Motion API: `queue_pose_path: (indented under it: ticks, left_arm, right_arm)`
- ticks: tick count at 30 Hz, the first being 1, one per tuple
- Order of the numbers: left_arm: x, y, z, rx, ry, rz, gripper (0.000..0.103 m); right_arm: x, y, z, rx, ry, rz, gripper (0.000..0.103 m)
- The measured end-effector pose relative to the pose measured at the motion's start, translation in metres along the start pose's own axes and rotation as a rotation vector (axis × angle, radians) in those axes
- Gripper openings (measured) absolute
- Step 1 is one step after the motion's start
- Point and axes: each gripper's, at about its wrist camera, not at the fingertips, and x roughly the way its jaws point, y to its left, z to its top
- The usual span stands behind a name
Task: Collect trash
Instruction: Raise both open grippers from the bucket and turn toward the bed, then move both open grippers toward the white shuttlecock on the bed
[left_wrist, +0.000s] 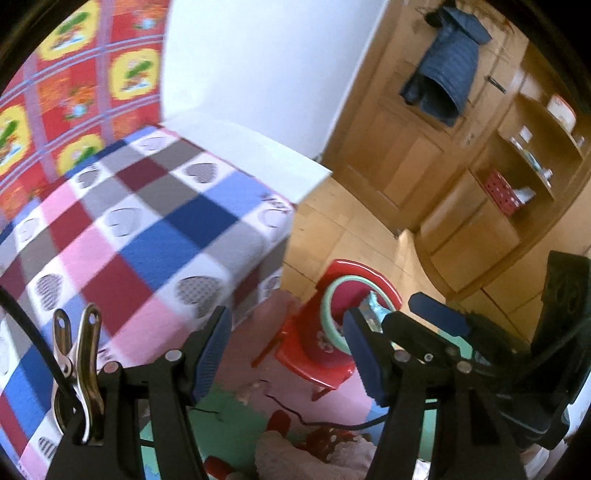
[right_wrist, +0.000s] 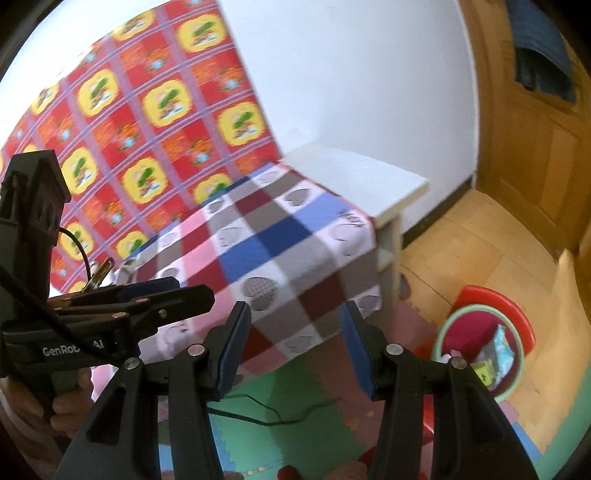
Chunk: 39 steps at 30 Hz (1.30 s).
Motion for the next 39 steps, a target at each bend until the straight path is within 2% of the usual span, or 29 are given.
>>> queue_pose_path:
  ticks: [8,15,17,20,29,39]
  left_arm:
    - [-0.054,0.058,-0.018,-0.075,-0.05,0.082,0.066]
    - [-0.097,0.106,-0.041,-0.126,-0.082,0.183,0.066]
    - [-0.108,0.121,-0.049,-0.155,-0.087,0.201,0.066]
    - [-0.122,0.139,-0.058,-0.188,-0.1,0.227,0.066]
    - [-0.174,0.186,-0.08,-0.251,-0.167,0.343,0.066]
    - [-0.211,0.249,-0.087,-0.389,-0.179,0.486,0.066]
  right_arm:
    - [0.004,0.059,0.002,-0.056,0.01,0.058,0.052]
    - [0.012,0.11,0.003,-0.111,0.034,0.114,0.052]
    - [0.015,0.121,0.004,-0.067,0.033,0.11,0.052]
    - [0.02,0.137,0.007,-0.084,0.041,0.139,0.052]
    - [0.041,0.177,0.023,-0.14,0.085,0.25,0.052]
    - [0.089,0.209,0.045,-0.276,0.143,0.372,0.052]
